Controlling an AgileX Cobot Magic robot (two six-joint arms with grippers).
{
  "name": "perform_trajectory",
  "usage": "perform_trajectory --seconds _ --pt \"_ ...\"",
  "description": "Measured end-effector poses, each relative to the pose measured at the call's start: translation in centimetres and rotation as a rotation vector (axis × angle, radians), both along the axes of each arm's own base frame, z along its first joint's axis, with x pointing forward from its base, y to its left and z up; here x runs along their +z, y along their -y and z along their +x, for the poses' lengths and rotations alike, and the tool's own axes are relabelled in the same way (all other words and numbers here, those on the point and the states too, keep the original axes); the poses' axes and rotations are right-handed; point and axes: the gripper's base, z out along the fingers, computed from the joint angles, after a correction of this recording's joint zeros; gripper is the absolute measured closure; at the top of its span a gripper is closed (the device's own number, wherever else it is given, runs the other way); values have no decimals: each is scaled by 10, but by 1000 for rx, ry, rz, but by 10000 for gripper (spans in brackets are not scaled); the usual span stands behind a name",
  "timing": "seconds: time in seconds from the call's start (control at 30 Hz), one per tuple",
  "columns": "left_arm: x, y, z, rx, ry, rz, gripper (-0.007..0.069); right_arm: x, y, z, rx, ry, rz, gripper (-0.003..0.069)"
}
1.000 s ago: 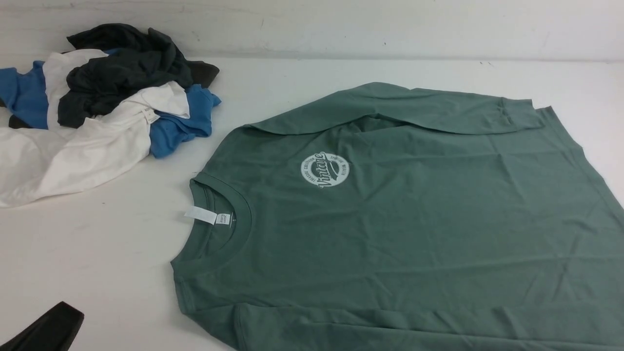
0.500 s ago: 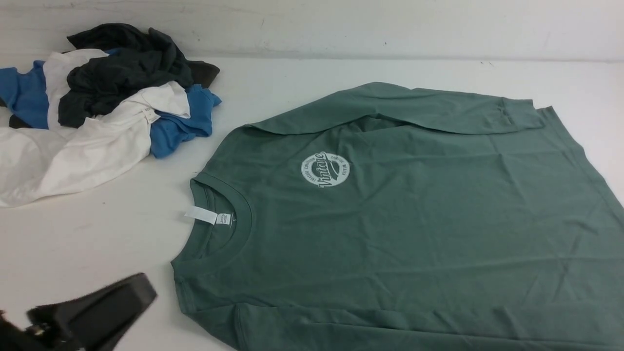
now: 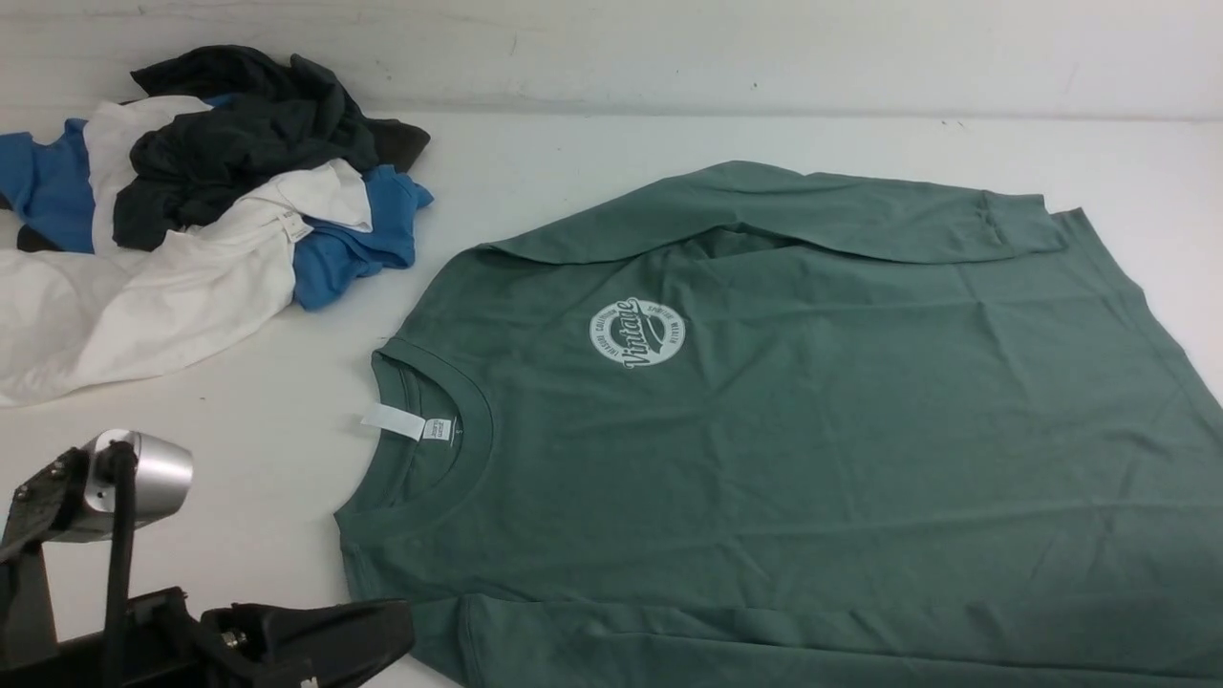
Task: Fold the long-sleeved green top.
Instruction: Hold the cuff closest to the cuff with your right arm
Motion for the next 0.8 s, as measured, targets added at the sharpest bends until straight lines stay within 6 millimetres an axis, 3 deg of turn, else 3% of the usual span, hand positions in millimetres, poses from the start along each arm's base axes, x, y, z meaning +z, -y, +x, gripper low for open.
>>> perform_trajectory --seconds 0.1,0.3,0.4,0.53,0.6,0.8 --pt "0 0 0 1 1 1 625 -15 3 2 17 -50 -1 279" --pt "0 -1 1 18 7 6 625 -23 4 4 41 -68 16 263" --pt "0 -1 1 18 8 6 625 -21 3 7 49 -61 38 333" --pt "0 -2 2 29 12 9 625 -14 3 8 41 -87 56 566" --pt "0 -2 3 36 14 11 625 -11 2 8 40 -96 60 636" --pt "0 -3 3 42 16 12 625 14 -2 4 42 -33 36 663"
